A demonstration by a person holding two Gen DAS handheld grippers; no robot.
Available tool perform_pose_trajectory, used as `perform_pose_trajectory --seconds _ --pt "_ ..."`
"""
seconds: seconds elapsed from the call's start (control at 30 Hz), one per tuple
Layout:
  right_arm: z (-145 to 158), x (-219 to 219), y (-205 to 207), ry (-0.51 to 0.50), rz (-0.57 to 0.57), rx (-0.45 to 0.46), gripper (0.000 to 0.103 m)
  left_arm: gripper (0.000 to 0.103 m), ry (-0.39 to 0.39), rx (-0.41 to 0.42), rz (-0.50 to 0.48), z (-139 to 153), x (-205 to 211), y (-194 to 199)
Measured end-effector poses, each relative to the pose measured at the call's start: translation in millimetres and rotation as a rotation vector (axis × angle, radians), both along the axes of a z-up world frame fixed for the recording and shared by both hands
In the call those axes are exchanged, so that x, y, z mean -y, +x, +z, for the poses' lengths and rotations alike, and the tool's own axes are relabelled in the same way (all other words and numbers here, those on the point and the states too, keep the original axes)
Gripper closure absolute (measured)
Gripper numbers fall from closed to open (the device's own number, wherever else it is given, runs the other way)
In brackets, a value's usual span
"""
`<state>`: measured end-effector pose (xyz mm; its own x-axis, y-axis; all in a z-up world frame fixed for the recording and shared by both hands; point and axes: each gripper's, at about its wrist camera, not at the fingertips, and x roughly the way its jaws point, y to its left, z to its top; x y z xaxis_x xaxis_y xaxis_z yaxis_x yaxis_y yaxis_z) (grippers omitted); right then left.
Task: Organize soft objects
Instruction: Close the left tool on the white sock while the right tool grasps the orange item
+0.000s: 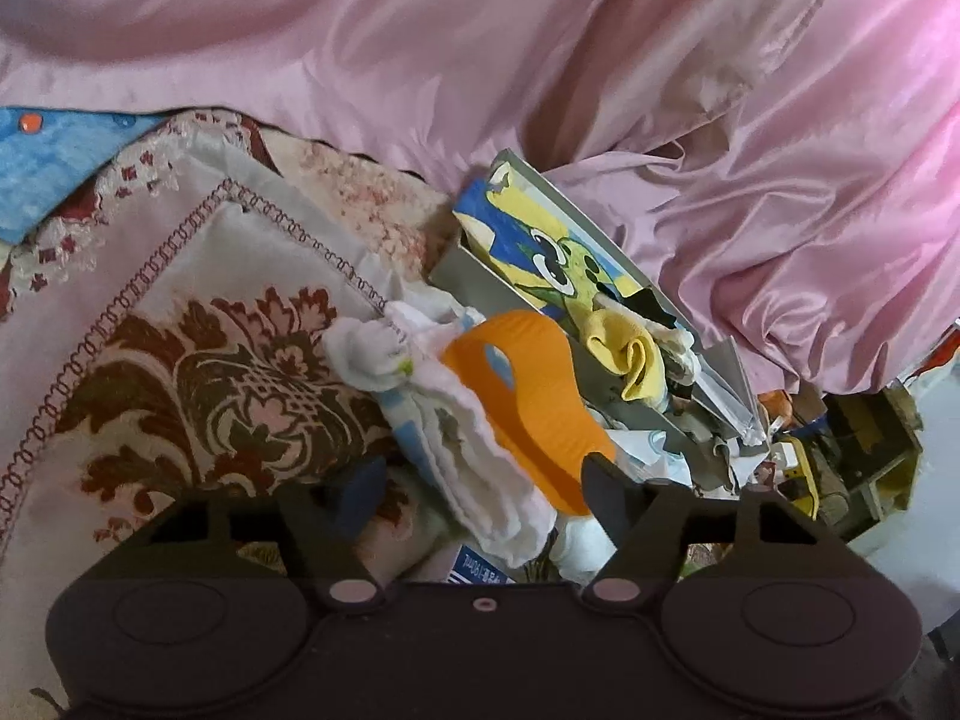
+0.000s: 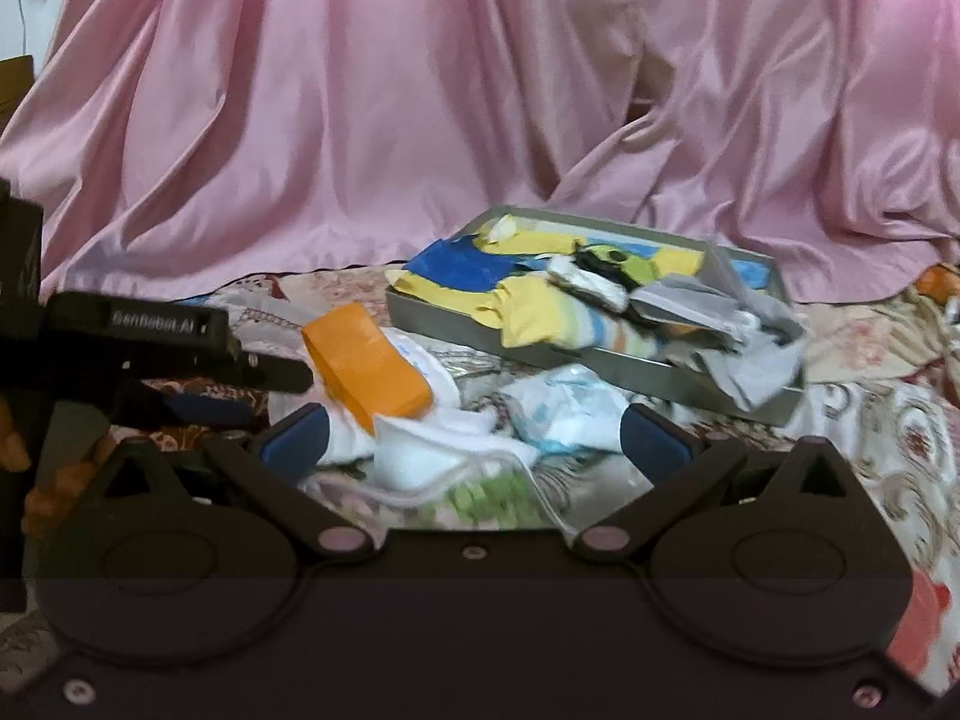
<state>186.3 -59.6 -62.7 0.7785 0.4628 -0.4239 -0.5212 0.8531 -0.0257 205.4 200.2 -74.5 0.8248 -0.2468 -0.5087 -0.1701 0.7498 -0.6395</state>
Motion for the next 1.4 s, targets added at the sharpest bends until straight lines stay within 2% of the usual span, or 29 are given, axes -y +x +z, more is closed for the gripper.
perform_pose_trajectory --seconds 0.13,0.23,0.37,0.57,0.8,0.93,1.17,1.3,1.4 --pt "7 -17 29 -0.004 0.065 -0.059 0.0 0.041 -0.042 -0.023 -0.01 -8 -6 2" --pt "11 -31 53 -0.013 0.102 -0.146 0.001 0.046 -0.049 -0.032 -0.015 -13 -9 5" --pt "11 -48 77 -0.043 0.122 -0.238 0.017 0.051 -0.066 -0.035 -0.02 -18 -11 7" --pt "4 -70 101 -0.094 0.127 -0.331 0.031 0.065 -0.081 -0.031 -0.038 -20 -11 9" --pt "-2 -89 99 -0.131 0.141 -0.371 0.05 0.078 -0.086 -0.036 -0.056 -23 -11 11" --pt "-6 -92 104 -0.073 0.134 -0.421 0.053 0.08 -0.106 -0.067 -0.048 -32 -13 13" --pt "-8 -77 120 0.036 0.075 -0.5 0.07 0.084 -0.106 -0.075 -0.038 -32 -15 15" --pt "-8 -74 119 0.012 0.053 -0.472 0.08 0.085 -0.14 -0.087 -0.018 -35 -19 16" --pt "-5 -79 113 -0.024 0.046 -0.427 0.085 0.09 -0.144 -0.087 -0.01 -34 -20 15"
